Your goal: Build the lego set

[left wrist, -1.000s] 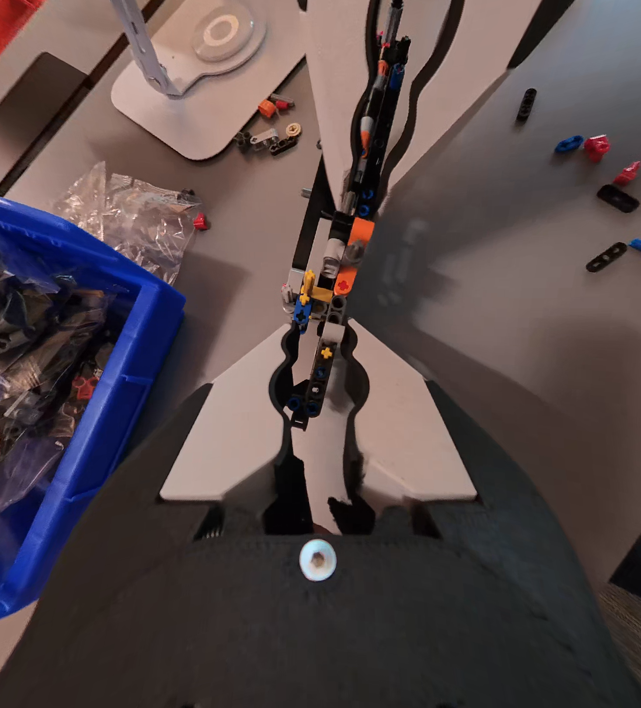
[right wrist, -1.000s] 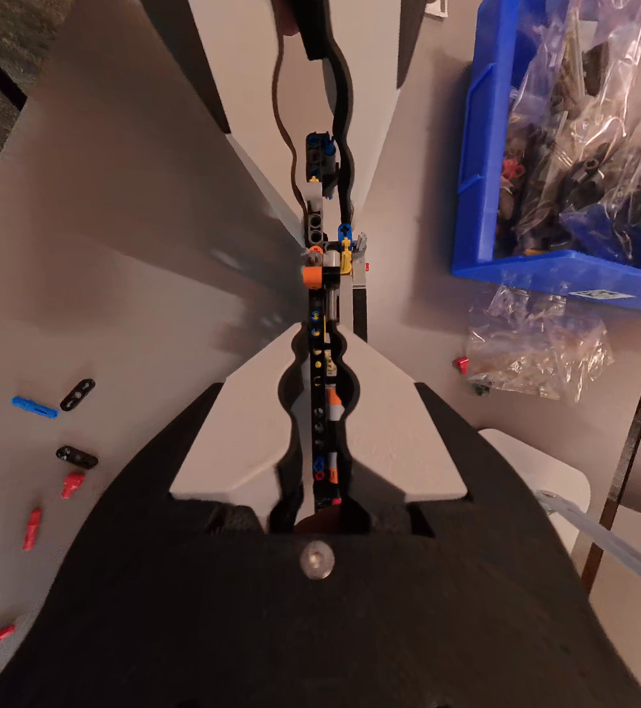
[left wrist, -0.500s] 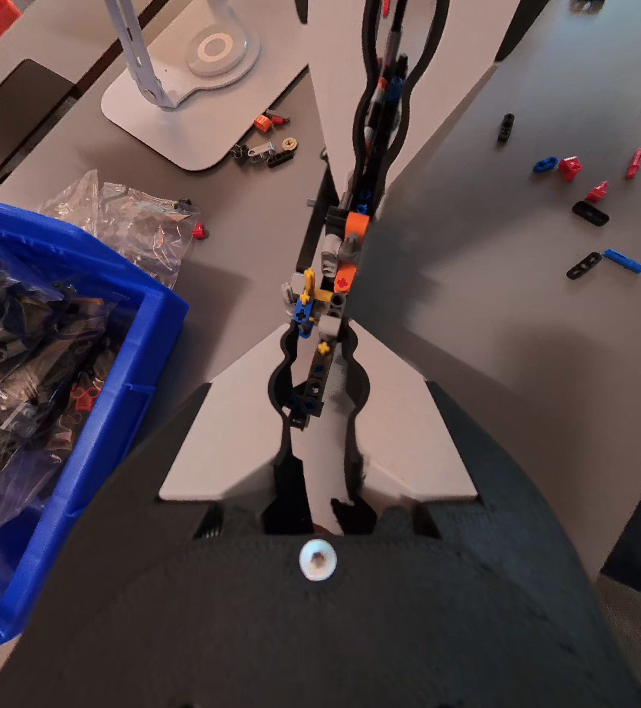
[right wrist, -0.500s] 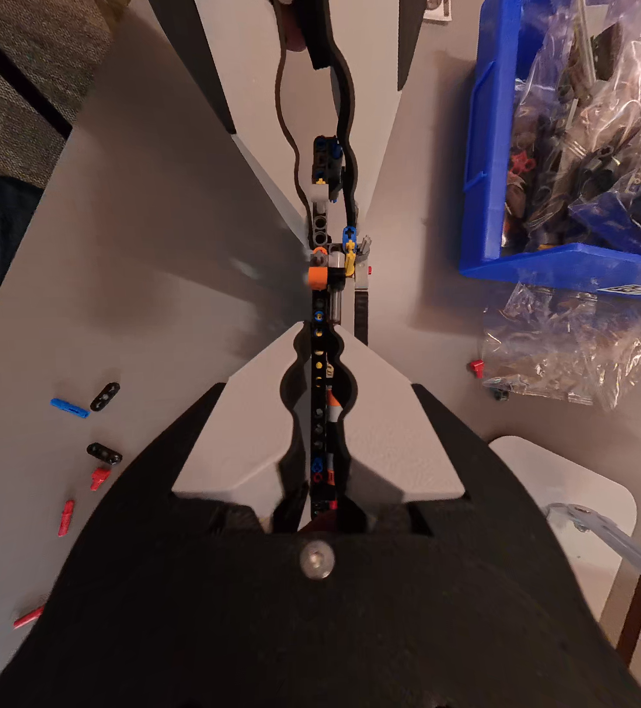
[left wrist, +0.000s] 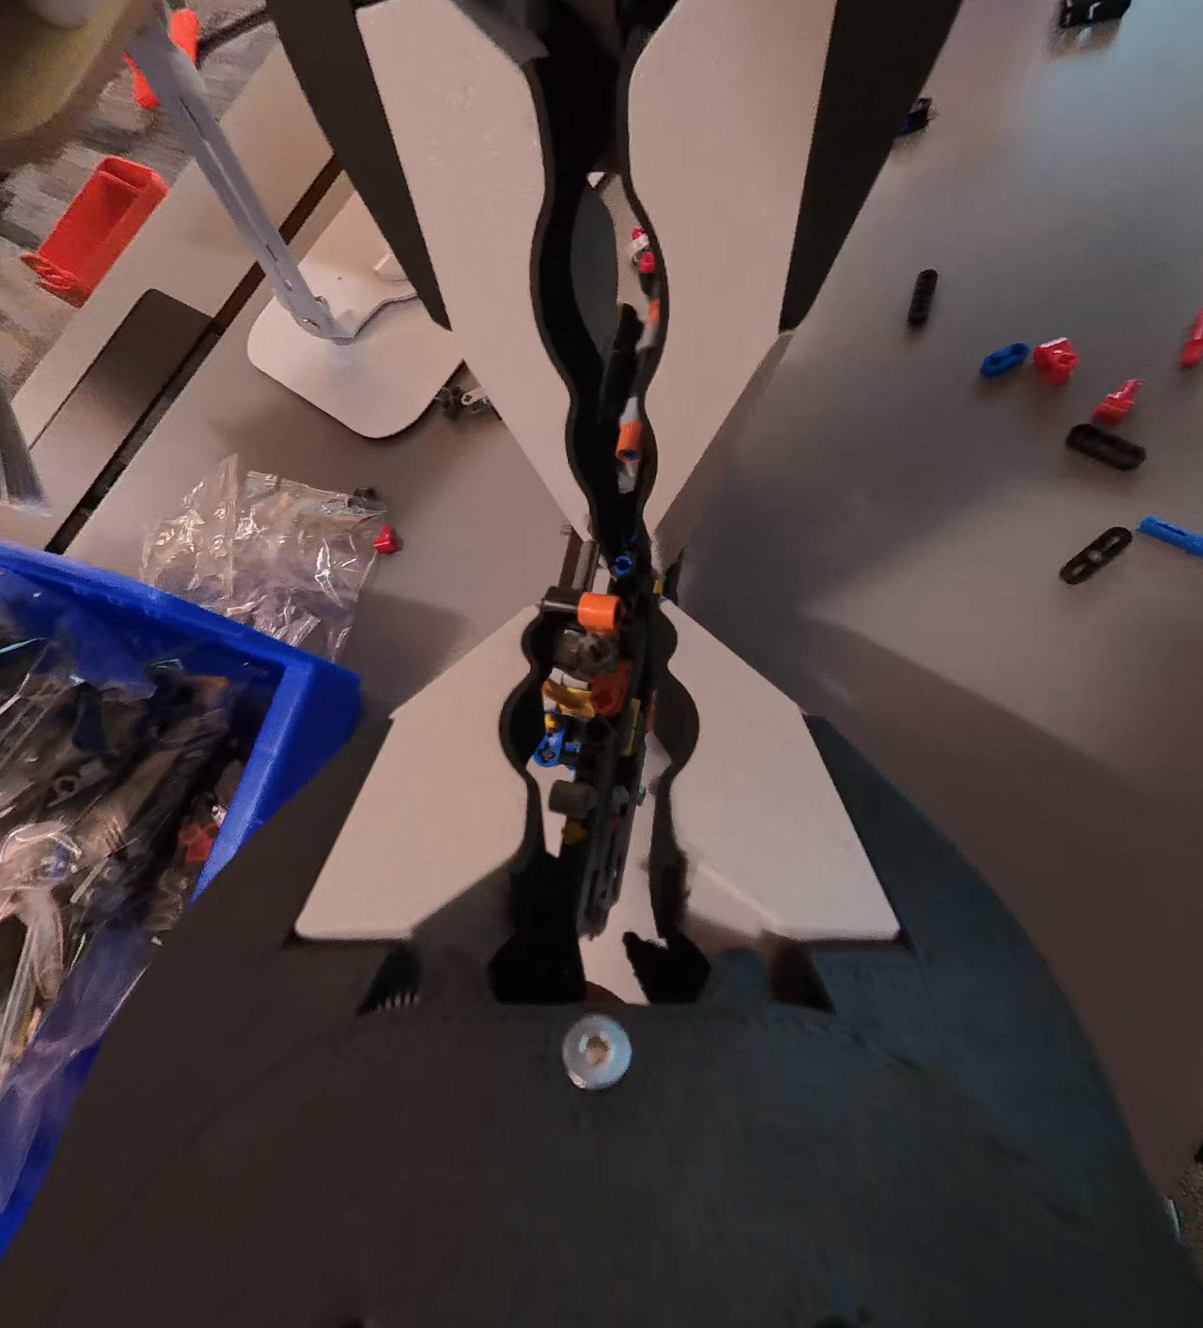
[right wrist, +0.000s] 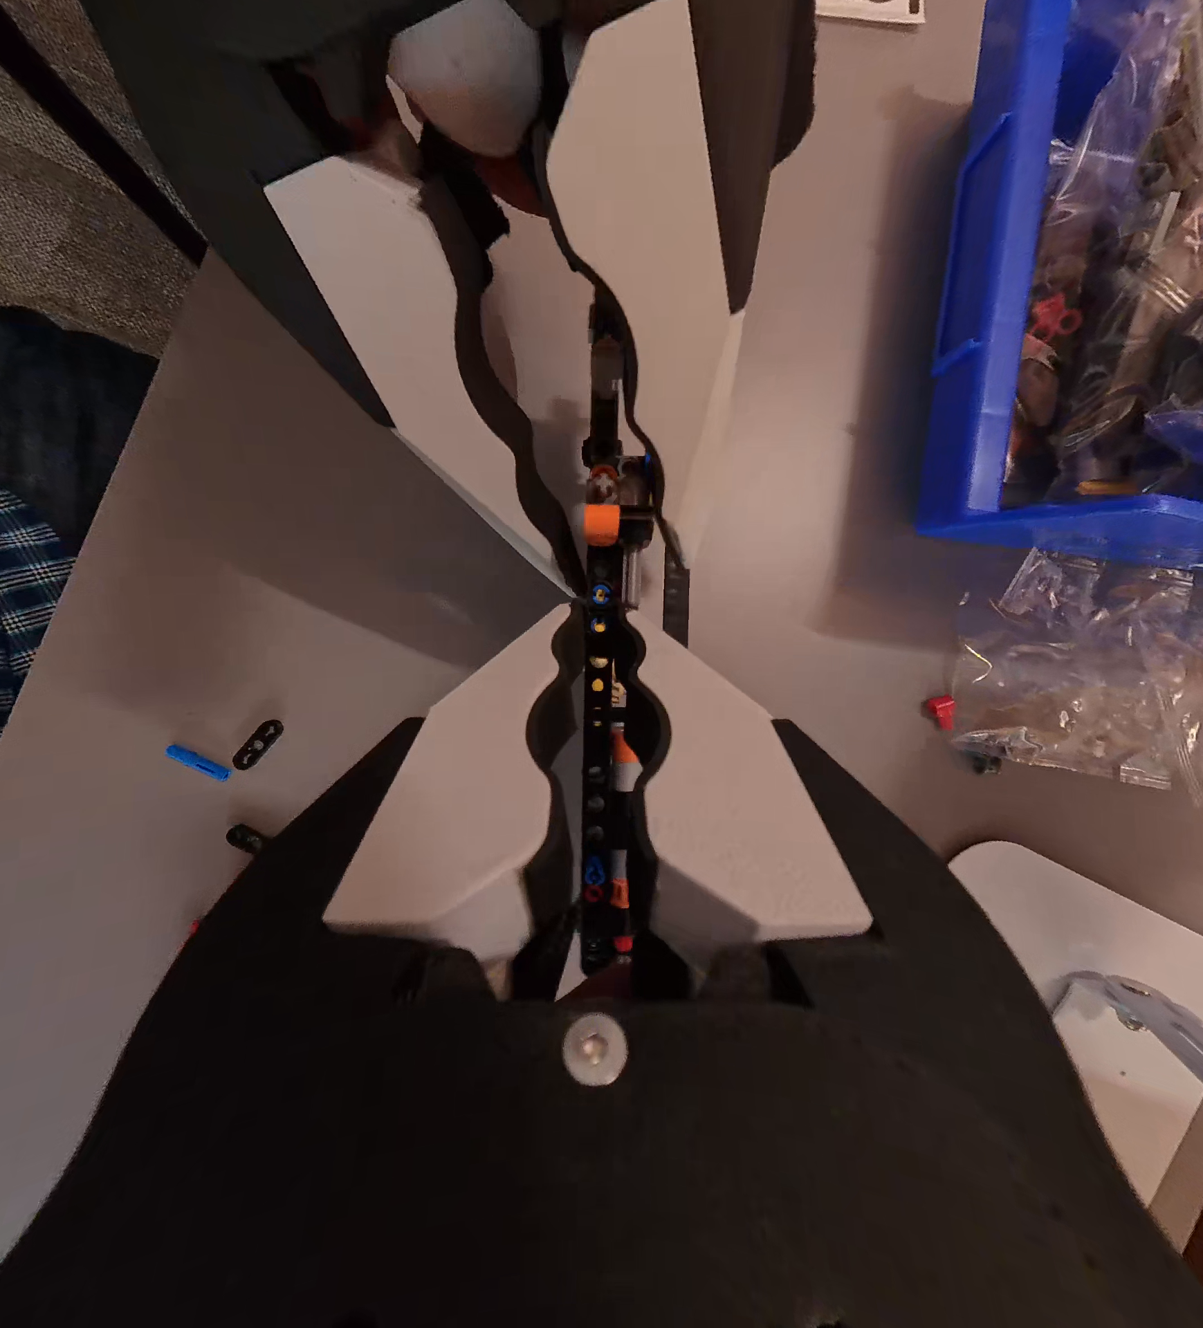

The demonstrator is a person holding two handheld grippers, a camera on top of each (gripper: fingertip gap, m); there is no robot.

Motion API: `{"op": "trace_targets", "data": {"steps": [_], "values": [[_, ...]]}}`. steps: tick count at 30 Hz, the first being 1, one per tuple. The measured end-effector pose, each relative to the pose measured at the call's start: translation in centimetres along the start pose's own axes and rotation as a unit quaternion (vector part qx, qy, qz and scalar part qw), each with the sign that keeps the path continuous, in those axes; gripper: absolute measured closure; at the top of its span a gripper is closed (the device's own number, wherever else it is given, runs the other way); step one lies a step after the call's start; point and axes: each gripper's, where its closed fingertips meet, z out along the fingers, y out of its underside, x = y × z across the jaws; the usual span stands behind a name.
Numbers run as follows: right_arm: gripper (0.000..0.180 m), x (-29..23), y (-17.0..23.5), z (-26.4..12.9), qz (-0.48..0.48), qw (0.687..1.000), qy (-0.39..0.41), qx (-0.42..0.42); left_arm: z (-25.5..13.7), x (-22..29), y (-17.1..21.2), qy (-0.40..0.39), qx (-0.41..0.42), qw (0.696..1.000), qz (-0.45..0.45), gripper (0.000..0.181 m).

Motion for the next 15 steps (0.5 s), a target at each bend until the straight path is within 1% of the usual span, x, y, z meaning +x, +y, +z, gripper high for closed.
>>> {"op": "trace_targets", "data": {"steps": [5,12,14,15], "values": [[0.175,-0.04,0.05,0.3,0.008,1.0,-0.002,0.005,0.13,0.57,0.28,0.025,-0.007,1.0,-0.005,0.166],[0.175,-0.04,-0.08,0.22,0.013,1.0,0.006,0.019,0.1,0.55,0.17,0.039,0.0,0.999,-0.01,0.166],[0.176,-0.3,-0.31,0.02,0.017,0.999,0.006,0.028,0.21,0.55,0.16,0.04,-0.002,0.999,-0.008,0.159],[0.176,-0.5,-0.37,-0.1,0.022,0.999,0.002,0.031,0.26,0.78,0.14,0.048,-0.003,0.999,-0.006,0.159]]}}
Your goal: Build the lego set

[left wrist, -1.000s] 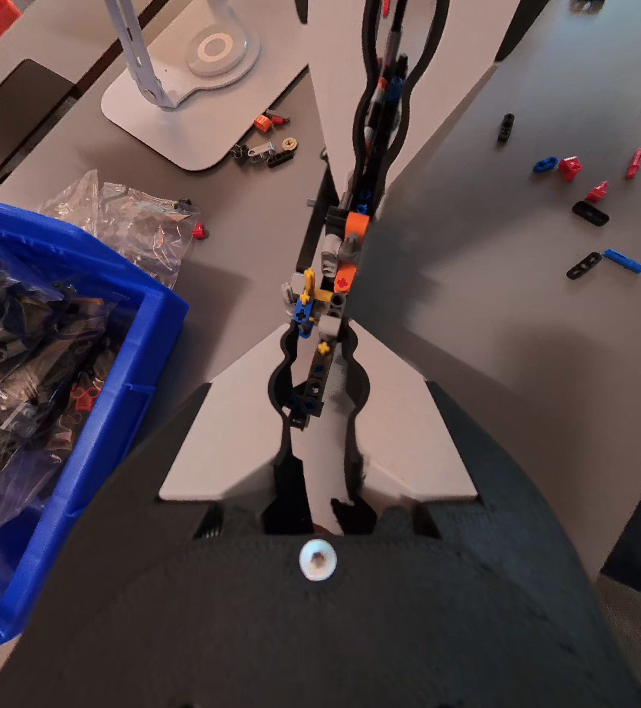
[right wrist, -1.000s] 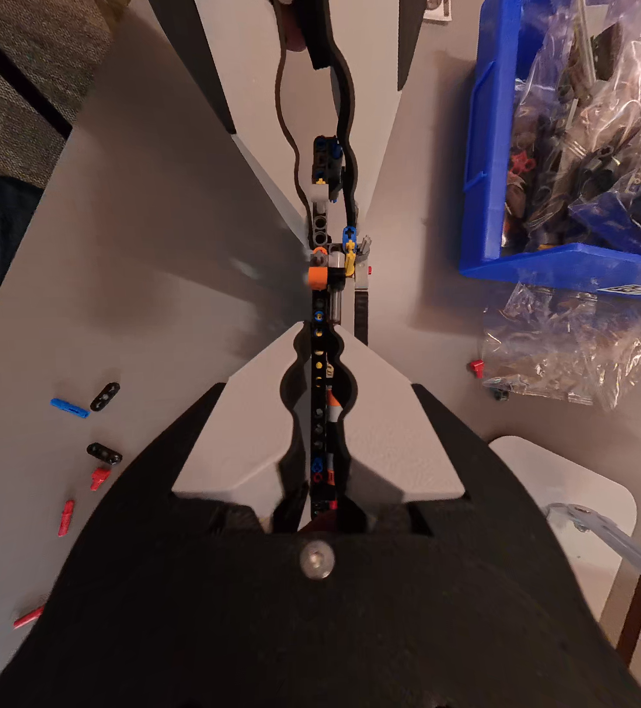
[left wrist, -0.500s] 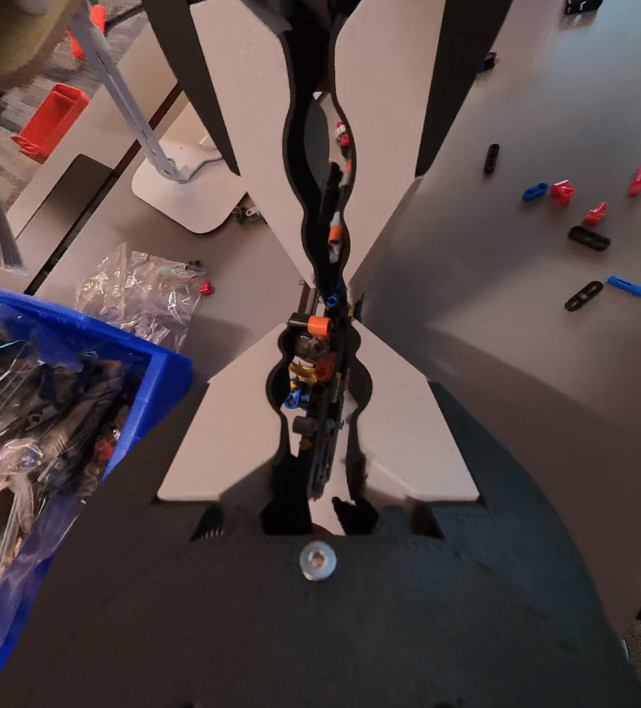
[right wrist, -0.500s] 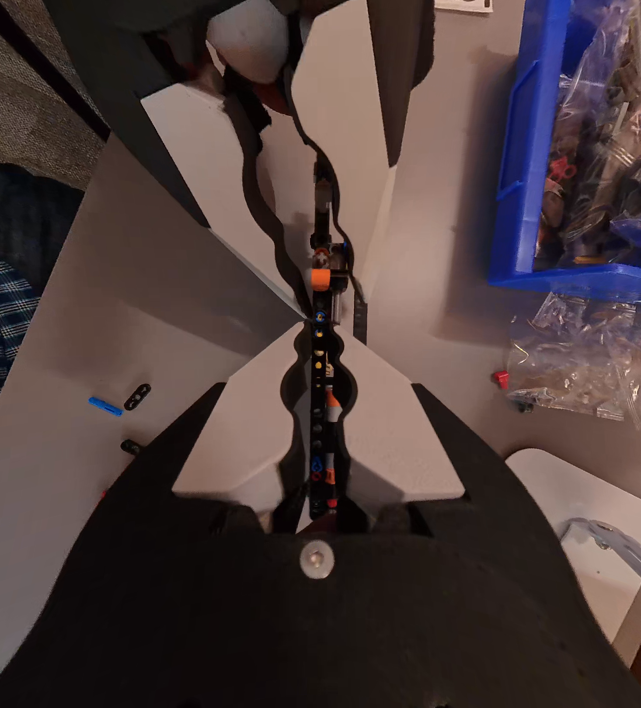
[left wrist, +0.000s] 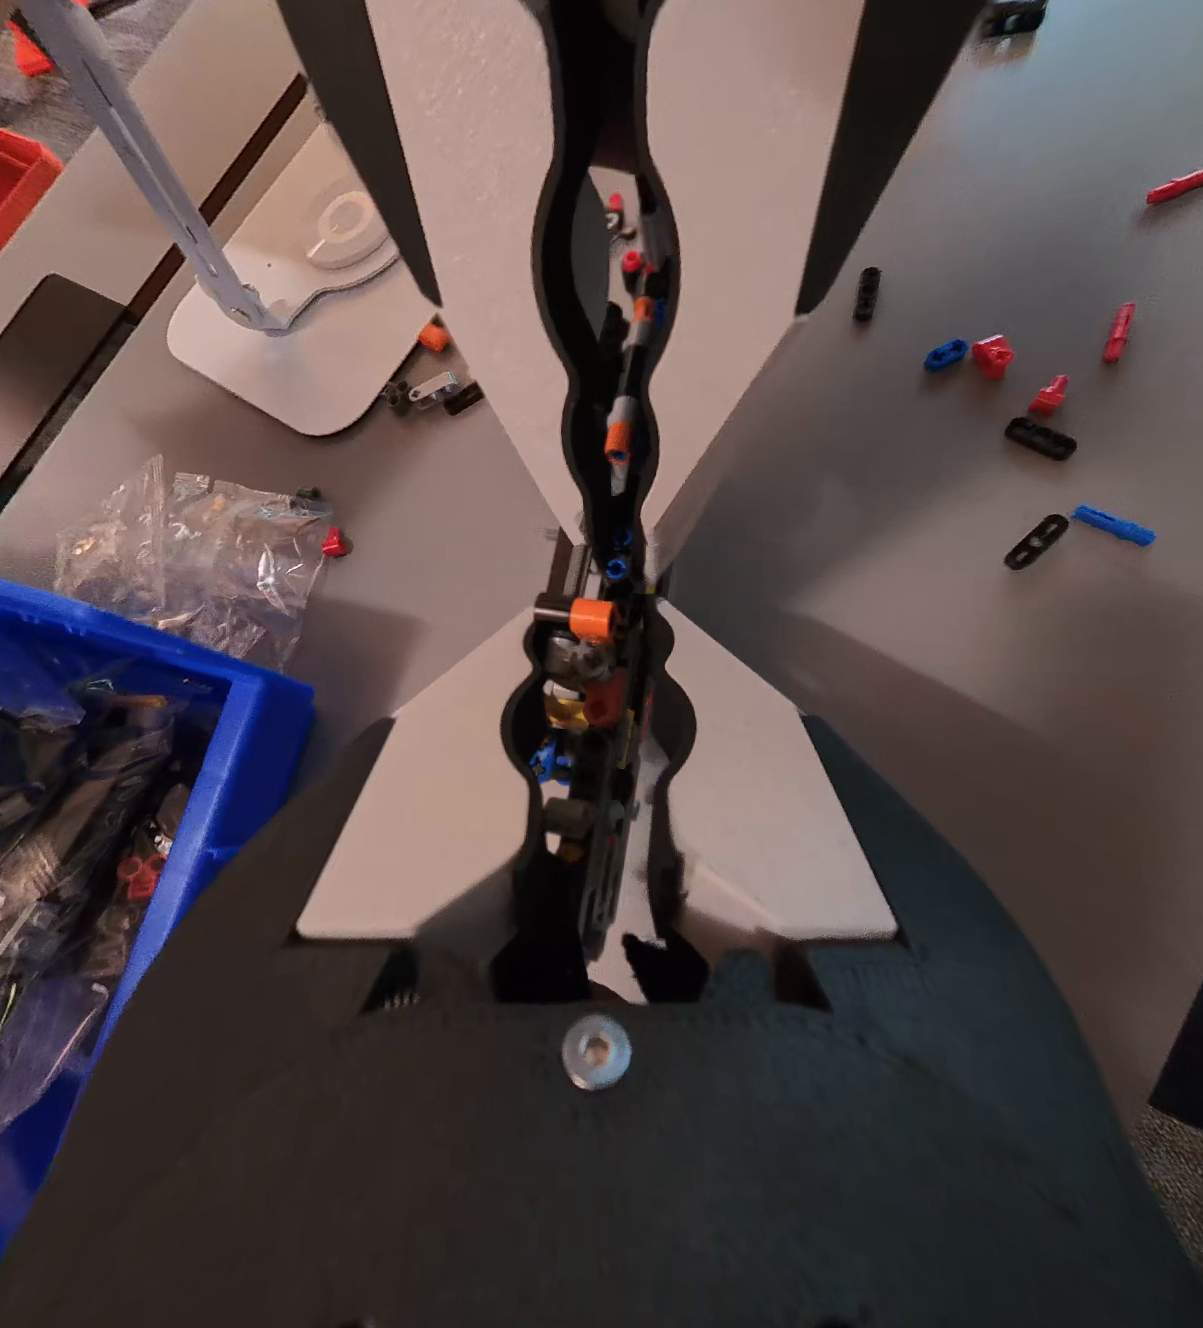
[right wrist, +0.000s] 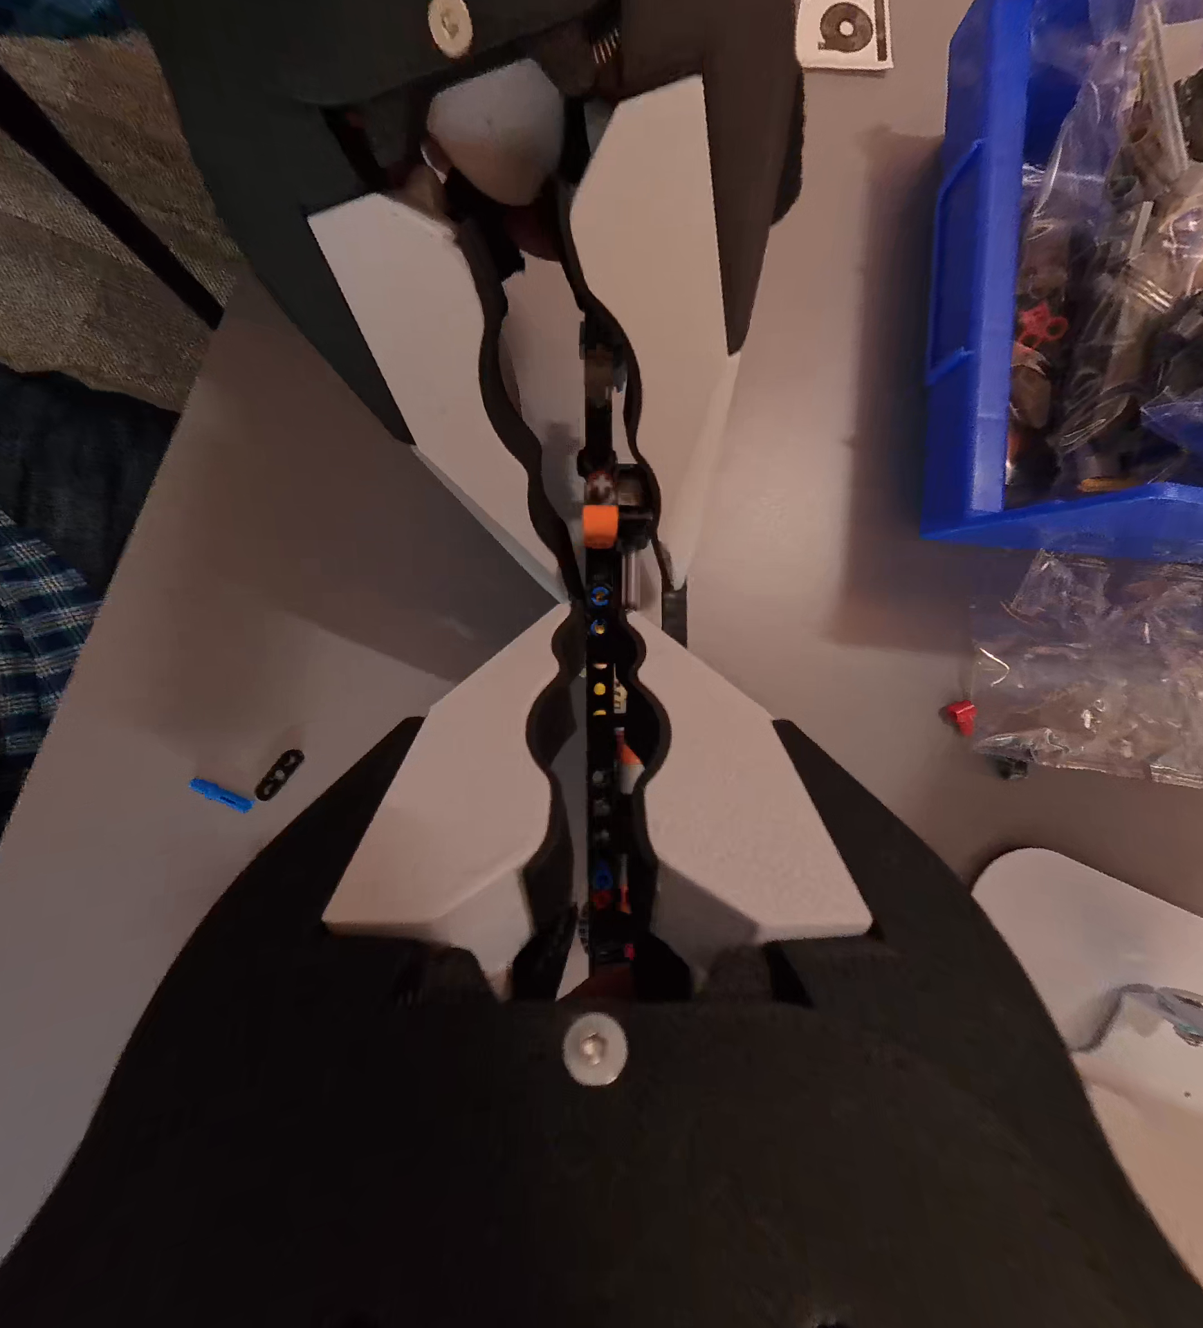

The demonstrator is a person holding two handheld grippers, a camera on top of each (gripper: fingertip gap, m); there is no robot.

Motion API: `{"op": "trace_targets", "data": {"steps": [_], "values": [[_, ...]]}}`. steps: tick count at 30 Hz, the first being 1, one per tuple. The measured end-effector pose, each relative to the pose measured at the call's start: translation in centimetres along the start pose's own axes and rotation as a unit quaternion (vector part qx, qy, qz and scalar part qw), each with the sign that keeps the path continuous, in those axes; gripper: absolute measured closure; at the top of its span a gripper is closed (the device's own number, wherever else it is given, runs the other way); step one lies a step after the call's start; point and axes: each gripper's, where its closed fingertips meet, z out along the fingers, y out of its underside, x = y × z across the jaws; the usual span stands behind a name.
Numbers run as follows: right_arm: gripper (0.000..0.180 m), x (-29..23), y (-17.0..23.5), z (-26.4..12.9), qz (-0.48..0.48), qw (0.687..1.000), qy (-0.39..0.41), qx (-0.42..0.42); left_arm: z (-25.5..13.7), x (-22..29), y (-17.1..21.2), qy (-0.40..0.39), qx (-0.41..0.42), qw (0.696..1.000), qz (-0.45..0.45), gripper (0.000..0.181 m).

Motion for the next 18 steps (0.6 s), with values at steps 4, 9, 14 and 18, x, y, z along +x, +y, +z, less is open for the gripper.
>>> {"op": "trace_targets", "data": {"steps": [4,9,14,18], "values": [[0.176,-0.4,0.3,-0.2,0.002,1.0,0.003,0.0,0.2,0.7,-0.3,0.014,0.003,1.0,0.004,0.165],[0.175,-0.8,0.7,-0.6,-0.025,0.999,0.02,-0.028,0.2,1.3,-0.7,0.03,-0.003,0.999,0.014,0.167],[0.174,-1.1,0.9,-1.0,-0.033,0.999,0.024,-0.024,0.1,1.6,-1.1,0.039,-0.006,0.999,0.016,0.167],[0.172,-1.4,1.0,-1.0,-0.052,0.998,0.035,-0.015,0.2,2.0,-1.2,0.047,-0.004,0.999,0.015,0.167]]}}
